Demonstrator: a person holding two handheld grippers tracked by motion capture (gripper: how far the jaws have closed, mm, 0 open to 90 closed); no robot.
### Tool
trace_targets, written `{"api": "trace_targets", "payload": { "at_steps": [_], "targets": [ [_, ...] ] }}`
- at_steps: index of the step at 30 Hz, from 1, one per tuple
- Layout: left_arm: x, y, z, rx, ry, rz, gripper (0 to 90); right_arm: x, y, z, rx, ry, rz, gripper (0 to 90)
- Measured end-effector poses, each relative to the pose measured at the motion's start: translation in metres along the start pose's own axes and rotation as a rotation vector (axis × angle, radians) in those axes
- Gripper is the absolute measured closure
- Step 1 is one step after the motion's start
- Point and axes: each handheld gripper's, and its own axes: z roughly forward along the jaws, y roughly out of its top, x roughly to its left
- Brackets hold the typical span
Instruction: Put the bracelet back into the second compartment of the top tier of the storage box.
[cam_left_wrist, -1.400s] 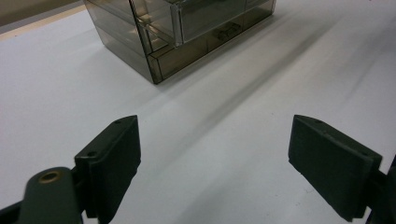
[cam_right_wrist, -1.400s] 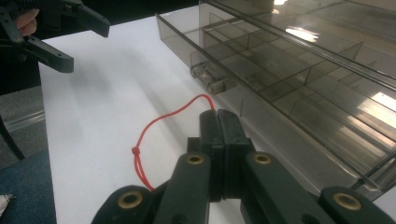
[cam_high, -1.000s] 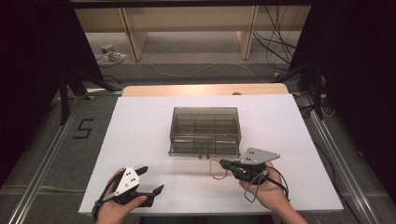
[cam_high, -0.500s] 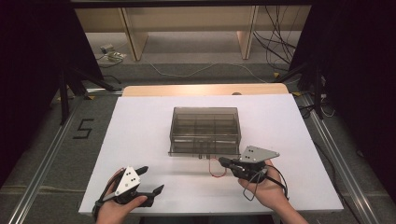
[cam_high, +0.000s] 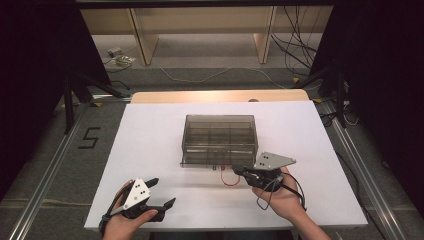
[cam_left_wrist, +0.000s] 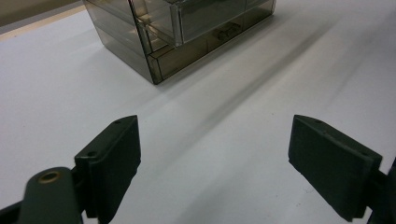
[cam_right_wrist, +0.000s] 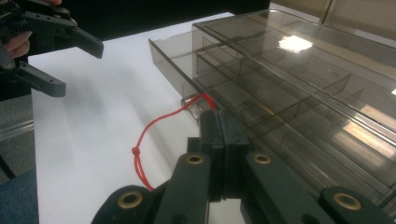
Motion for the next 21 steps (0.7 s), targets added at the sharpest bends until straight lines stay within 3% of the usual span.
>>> {"api": "trace_targets", "payload": {
  "at_steps": [21],
  "targets": [
    [0.0,-0.0001,0.0004,-0.001,-0.001,-0.002,16.9,-0.0028,0.0066,0.0002,-0.017,-0.007,0.003,90.0]
  ]
}}
